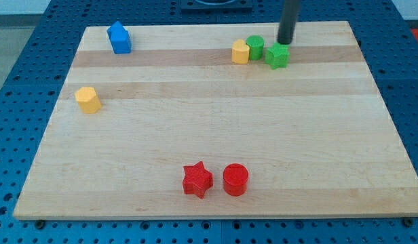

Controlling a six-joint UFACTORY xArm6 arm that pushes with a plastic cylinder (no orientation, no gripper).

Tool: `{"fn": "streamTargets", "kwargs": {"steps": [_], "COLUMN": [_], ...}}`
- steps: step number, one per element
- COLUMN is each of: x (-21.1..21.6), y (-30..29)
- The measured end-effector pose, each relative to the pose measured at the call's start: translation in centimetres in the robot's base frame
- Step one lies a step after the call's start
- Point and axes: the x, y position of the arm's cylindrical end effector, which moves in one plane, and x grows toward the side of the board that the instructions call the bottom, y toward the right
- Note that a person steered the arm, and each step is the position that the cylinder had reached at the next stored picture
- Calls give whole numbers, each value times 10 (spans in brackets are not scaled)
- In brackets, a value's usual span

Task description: Point your arm at yellow hexagon

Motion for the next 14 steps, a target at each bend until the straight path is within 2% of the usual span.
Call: {"fn": "streamTargets", "kwargs": {"steps": [1,2,5,6,7,9,14], "x": [15,37,66,85,128,200,219], "y": [27,25,-36,-39,-59,-157,-410]}}
